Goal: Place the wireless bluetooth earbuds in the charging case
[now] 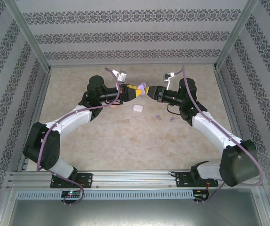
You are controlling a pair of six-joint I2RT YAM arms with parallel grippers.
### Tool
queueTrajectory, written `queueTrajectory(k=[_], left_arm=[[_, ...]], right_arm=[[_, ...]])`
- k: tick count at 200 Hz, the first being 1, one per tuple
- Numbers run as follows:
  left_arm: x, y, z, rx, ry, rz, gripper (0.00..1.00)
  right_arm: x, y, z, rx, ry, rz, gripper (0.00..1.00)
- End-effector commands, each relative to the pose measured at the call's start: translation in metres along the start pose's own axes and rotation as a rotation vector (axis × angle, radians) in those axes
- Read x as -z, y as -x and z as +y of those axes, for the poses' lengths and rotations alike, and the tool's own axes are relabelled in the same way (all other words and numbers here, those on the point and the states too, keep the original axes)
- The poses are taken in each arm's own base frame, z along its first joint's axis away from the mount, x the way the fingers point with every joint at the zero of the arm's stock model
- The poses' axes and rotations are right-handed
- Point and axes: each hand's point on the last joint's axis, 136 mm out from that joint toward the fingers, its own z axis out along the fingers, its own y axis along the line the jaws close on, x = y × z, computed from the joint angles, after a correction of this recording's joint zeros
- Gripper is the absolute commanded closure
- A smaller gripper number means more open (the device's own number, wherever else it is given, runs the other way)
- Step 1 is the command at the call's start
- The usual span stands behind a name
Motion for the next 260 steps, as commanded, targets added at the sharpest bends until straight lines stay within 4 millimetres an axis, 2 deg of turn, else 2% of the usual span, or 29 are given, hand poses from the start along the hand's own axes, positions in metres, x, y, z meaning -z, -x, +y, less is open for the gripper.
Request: queueTrajectory(k=[1,62,114,184,206,236,260], left_arm=[[0.003,0.021,-0.025,-0.074,-0.057,-0.041,1.00],[0.000,0.023,-0.028,-0.076,-0.063,-0.044,1.00],[-0.004,0.019,-0.025,-0.063,-0.061,-0.034,1.00],[-0.006,0.014,-0.006,-0.035,0.019,-0.034,0.99],[-0.006,0.013,-0.001,-0.030,0.041,-0.035,0.94],[-0.004,0.013,0.006,-0.028,0.085,-0.048,0.63],[-0.001,0.013,0.009,-0.036,0.117,-0.046,0.49]], right_arm=[[-0.003,0.015,0.016,0.038,0.040,-0.034,0.64],[-0.007,0.015,0.015,0.026,0.050,-0.029,0.80],[-0.006,0.017,0.020,0.031,0.058,-0.029,1.00],[-0.007,0.019,0.016,0.026,0.029,-0.028,1.00],[-0.007,0.019,0.011,0.026,0.008,-0.029,1.00],[-0.006,0.020,-0.001,0.017,-0.044,-0.039,1.00],[-0.003,0.022,-0.014,0.011,-0.088,-0.040,1.00]])
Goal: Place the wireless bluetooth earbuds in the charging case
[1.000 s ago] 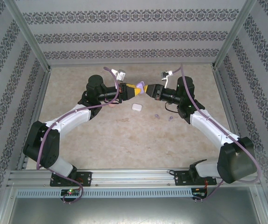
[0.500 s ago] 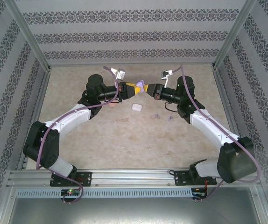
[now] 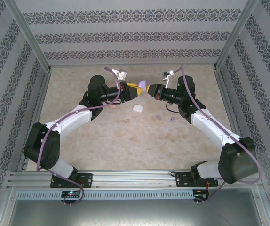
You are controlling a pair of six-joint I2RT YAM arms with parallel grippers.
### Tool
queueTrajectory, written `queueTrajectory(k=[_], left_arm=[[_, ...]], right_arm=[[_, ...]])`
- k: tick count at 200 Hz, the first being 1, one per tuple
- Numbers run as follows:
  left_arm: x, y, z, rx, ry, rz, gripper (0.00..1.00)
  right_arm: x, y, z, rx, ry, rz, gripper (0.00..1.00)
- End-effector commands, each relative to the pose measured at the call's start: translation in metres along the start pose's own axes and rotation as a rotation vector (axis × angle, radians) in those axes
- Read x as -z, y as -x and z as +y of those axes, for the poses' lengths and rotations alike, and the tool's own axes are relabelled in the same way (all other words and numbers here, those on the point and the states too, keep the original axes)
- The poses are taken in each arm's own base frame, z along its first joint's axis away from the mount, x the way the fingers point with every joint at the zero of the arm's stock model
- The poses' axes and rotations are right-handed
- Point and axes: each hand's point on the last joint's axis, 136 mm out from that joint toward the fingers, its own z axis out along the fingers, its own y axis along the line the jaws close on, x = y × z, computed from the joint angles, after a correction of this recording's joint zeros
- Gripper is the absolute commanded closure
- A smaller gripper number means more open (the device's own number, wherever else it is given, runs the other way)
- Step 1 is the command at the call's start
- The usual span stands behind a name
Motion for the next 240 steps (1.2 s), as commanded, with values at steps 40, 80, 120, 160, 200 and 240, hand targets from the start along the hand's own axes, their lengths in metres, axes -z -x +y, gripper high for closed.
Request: queueTrajectory(k=[40,80,120,160,200,240], left_arm=[[0.014,0.009,-0.003,-0.101,0.072,0.043,0.38],[0.022,0.004,0.000,-0.163,0.087,0.209,0.33],[0.027,-0.010,0.006,-0.159,0.052,0.377,0.31],[0.026,-0.020,-0.001,-0.134,-0.052,0.499,0.31],[0.023,-0.027,0.003,-0.093,-0.090,0.563,0.32],[0.021,-0.036,0.006,-0.067,-0.119,0.592,0.34]], right_arm=[[0.006,0.013,-0.017,0.093,-0.109,0.025,1.00],[0.009,0.005,-0.027,0.262,-0.199,0.167,1.00],[0.015,-0.001,-0.031,0.433,-0.264,0.296,1.00],[0.012,-0.013,-0.025,0.520,-0.261,0.383,1.00],[0.001,-0.025,-0.020,0.552,-0.255,0.435,1.00],[-0.009,-0.030,-0.011,0.570,-0.236,0.450,1.00]])
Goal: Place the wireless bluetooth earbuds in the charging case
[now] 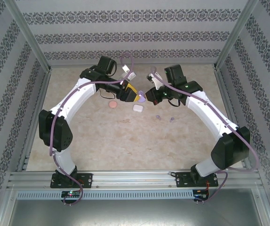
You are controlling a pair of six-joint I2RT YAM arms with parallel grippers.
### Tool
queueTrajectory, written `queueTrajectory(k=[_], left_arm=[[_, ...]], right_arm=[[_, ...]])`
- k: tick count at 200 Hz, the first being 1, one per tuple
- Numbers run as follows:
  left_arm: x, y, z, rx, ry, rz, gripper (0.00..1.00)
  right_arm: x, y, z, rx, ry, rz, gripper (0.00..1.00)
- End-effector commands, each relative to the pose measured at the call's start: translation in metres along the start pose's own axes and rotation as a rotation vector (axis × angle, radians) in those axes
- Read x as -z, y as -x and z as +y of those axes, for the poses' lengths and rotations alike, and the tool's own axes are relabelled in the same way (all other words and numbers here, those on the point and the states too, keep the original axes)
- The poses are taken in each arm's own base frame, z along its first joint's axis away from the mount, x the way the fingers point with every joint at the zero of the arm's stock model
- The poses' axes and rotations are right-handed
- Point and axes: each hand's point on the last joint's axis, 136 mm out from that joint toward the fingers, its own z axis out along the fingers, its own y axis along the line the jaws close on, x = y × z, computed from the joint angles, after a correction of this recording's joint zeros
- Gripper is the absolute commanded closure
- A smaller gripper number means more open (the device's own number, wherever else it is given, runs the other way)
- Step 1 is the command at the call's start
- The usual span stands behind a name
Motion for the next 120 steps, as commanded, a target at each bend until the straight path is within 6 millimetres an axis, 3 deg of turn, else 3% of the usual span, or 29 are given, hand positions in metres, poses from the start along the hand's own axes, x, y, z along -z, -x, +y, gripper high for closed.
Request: queueTrajectory(k=[1,47,120], left_arm=[[0.006,-0.004,-0.010,-0.006,-0.054,0.019,0.34],[0.001,-0.008,-0.007,0.011,-0.086,0.029,0.36],[-0.005,-0.007,-0.003,0.027,-0.124,0.026,0.53]], right_arm=[[0.001,0.011,0.007,0.049,-0.004,-0.008,1.00],[-0.003,0.019,0.014,0.058,0.012,-0.014,1.00],[-0.010,0.021,0.017,0.065,0.018,-0.010,1.00]])
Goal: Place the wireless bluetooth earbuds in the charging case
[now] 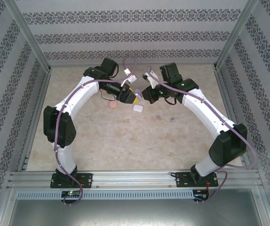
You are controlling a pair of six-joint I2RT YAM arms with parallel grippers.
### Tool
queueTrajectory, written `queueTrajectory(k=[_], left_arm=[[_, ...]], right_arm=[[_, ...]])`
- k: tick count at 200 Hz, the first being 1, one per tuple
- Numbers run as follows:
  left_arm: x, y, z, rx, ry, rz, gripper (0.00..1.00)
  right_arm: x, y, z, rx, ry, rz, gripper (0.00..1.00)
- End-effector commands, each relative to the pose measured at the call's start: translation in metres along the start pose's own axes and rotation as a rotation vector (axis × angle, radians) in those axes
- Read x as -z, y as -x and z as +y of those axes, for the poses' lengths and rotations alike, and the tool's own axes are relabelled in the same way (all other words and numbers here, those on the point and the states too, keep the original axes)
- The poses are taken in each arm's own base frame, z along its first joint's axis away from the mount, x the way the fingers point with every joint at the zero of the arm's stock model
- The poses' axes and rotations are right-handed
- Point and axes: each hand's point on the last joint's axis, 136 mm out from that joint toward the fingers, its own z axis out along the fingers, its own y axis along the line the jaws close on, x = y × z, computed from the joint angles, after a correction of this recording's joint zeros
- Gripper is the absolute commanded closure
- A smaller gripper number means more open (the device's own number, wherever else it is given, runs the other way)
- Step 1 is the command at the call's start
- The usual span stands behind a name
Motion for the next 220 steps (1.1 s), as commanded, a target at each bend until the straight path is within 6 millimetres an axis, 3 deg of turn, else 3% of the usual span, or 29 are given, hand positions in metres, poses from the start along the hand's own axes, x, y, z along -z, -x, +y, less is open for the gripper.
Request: queueTrajectory(k=[1,82,102,138,220], left_arm=[[0.004,0.006,-0.006,-0.018,-0.042,-0.021,0.53],[0.001,0.009,-0.002,-0.018,-0.064,-0.038,0.67],[0.002,0.012,-0.002,-0.020,-0.067,-0.045,0.53],[0.003,0.015,-0.003,-0.029,-0.061,-0.050,0.51],[0.001,0.019,-0.003,-0.022,-0.089,-0.063,0.85]], right_arm=[[-0.001,0.009,0.008,0.030,0.016,-0.014,1.00],[0.000,0.011,0.010,0.037,0.024,-0.019,1.00],[0.001,0.011,0.011,0.041,0.024,-0.018,1.00],[0.003,0.009,0.012,0.046,0.017,-0.014,1.00],[0.008,0.012,0.016,0.051,0.017,-0.036,1.00]])
